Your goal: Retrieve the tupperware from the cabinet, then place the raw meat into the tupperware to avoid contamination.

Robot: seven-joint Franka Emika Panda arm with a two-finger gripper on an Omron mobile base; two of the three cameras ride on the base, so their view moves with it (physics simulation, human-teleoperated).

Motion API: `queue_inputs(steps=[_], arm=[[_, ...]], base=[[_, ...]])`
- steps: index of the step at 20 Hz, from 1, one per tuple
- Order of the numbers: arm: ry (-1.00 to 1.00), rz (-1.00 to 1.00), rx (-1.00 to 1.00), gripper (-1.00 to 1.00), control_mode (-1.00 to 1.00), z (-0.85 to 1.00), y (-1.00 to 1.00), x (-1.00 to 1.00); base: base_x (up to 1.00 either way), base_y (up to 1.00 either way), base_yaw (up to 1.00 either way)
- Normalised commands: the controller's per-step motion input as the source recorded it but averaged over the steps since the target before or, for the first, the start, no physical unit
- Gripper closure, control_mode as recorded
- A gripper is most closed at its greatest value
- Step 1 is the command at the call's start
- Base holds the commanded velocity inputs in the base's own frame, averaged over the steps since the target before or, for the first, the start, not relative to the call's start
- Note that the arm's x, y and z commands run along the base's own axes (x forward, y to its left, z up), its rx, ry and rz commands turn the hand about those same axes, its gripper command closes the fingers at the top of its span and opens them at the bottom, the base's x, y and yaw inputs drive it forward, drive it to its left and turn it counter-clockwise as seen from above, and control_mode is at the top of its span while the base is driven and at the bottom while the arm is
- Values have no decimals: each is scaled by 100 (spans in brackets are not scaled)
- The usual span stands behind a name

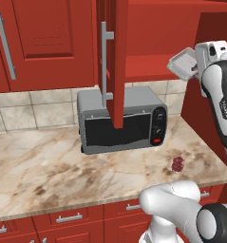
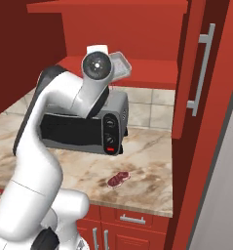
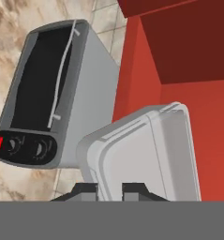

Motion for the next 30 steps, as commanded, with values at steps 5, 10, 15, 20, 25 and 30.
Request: queue_inputs(steps=[5,10,15,20,25,30], arm=[[0,-8,0,100,-100,0,11,-84],[1,-9,0,100,-100,-3,18,-79],[8,-9,0,100,-100,-14,26,-70],[13,-8,0,100,-100,-19,24,-53],[14,-8,0,100,-100,-30,30,-35],[16,-2,0,100,-100,-37,25,-18]], base=[[0,0,0],[0,0,0],[0,0,0],[0,0,0],[0,0,0],[0,0,0]])
